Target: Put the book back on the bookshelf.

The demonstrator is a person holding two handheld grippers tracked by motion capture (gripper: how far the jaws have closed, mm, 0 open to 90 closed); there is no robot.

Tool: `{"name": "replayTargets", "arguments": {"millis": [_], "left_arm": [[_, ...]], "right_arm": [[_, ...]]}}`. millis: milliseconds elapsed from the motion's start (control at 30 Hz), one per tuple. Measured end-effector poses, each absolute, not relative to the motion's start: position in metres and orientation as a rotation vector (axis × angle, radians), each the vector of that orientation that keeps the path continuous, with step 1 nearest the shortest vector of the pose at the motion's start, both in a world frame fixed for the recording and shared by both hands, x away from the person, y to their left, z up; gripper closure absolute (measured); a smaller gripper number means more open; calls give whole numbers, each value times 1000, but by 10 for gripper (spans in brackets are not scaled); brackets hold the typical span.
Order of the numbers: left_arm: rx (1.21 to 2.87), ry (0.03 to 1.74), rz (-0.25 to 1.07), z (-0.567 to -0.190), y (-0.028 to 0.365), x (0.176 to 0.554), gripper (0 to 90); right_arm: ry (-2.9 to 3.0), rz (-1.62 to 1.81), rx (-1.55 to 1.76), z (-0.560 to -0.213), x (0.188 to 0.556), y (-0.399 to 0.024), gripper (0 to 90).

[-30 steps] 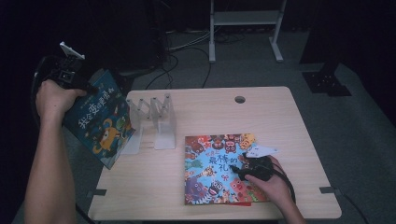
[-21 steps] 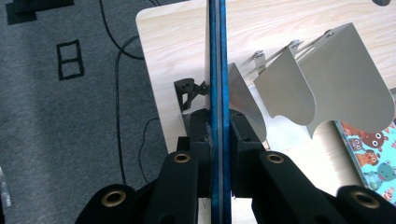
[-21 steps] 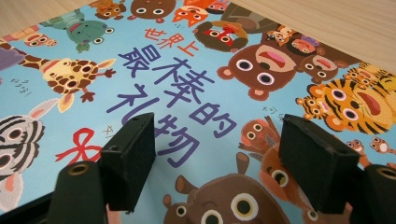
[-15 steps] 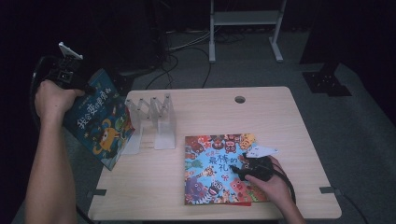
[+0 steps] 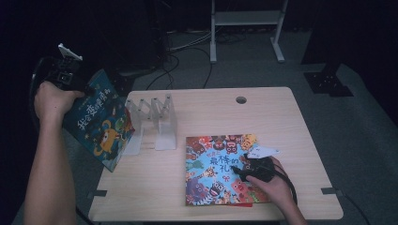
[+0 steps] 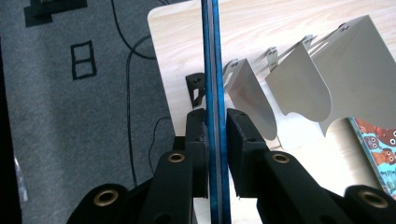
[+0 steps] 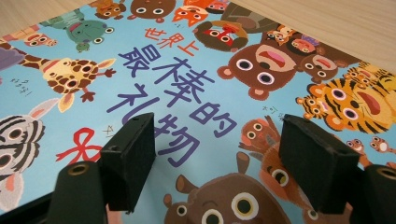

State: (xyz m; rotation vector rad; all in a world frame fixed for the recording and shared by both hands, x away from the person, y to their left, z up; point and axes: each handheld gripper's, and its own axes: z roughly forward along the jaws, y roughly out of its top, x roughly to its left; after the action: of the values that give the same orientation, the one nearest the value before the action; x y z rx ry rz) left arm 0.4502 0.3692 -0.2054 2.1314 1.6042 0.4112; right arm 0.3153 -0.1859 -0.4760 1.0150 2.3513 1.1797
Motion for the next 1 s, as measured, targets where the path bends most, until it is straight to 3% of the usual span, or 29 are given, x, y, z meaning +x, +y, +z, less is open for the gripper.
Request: {"name": "replayTargets", "arguments": {"millis": [100, 367, 633, 1000], "left_arm": [[2124, 1586, 415, -203, 371, 447, 746], [2091, 1543, 448, -185, 374, 438, 751], [2103, 1485, 443, -167, 371, 433, 900], [2197, 1382, 358, -182, 353, 426, 899]], "right_arm": [[2352, 1179, 1015, -476, 315, -186, 262], [2351, 1180, 1015, -476, 315, -186, 262], [2352, 1179, 1007, -476, 316, -186, 262], [2351, 1181, 1005, -476, 316, -187, 262]]}}
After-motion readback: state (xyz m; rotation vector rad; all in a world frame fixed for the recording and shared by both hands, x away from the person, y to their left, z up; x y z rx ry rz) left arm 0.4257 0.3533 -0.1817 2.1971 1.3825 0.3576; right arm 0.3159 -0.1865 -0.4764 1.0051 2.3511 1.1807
